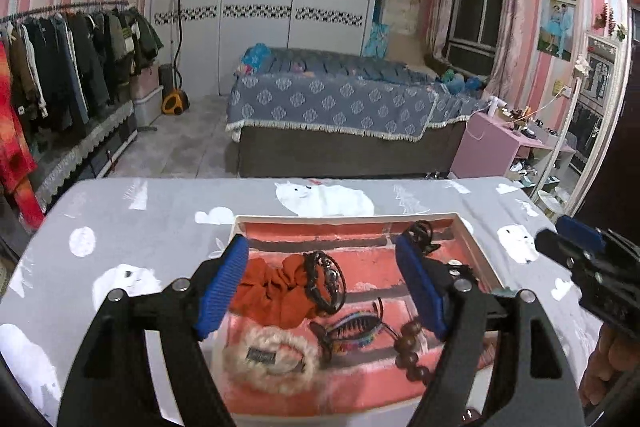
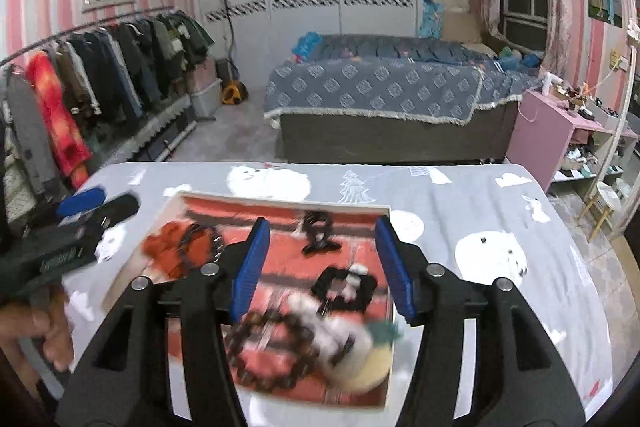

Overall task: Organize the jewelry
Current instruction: 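Withdraw both open tools from the tray toward the remaining jewelry, then grasp the white-strap watch with the left tool while the right tool grasps the brown wooden-bead hair tie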

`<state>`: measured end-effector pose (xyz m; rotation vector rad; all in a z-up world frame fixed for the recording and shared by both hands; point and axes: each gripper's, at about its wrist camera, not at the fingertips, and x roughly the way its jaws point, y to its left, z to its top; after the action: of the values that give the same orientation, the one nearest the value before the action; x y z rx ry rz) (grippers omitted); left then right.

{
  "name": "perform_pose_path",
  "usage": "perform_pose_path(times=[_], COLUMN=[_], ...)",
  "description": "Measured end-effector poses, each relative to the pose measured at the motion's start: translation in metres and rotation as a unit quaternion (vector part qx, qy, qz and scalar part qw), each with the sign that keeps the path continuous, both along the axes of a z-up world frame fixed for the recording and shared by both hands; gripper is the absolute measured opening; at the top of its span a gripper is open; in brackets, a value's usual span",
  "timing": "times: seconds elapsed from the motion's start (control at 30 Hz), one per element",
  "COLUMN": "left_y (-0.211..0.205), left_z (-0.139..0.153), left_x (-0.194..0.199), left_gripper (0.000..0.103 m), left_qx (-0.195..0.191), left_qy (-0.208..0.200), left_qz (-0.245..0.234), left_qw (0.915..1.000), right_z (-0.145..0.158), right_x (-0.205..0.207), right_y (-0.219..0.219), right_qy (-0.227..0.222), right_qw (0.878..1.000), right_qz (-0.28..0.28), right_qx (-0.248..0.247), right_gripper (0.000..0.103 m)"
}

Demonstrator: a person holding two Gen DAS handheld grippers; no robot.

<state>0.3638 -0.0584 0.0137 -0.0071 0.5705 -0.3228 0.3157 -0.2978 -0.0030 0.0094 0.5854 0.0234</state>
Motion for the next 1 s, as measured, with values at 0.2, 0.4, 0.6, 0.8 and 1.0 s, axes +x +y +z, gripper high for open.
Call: perform_pose_path(times=[0.2,0.4,0.6,0.8,1.0], left_y=[0.033,0.093,0.158,0.187,0.183], left_z=[0.004,-0.019,-0.071,-0.101,-0.105], left_x=[-0.065,-0.138,-0.187,-0.213,-0.215], left_gripper=[0.075,0.078,0.078,0.078,0.078], left_qx=[0.042,0.056,0.049,0.055,0.06], left_qy=[-0.027,-0.055,-0.031,0.008,0.018], left_qz=[0.002,0.037,0.096,0.121,0.113], left_qw=[0.9988,0.9962,0.9937,0.9911,0.9916], right_z=[0.028,0.015,-0.052,-0.083,-0.087], right_x=[-0.064,-0.149,-0.213,-0.223,-0.222], right_y=[0.005,0.005,-0.023,-0.012,0.001], right_qy=[-0.038,-0.056,-0.042,-0.01,-0.012], right_qw=[0.999,0.998,0.999,1.0,1.0], right_qz=[0.012,0.019,-0.016,-0.023,-0.014], right_qx=[-0.009,-0.03,0.03,0.018,-0.014], right_gripper=[0.066,0.073,0.073,0.073,0.076])
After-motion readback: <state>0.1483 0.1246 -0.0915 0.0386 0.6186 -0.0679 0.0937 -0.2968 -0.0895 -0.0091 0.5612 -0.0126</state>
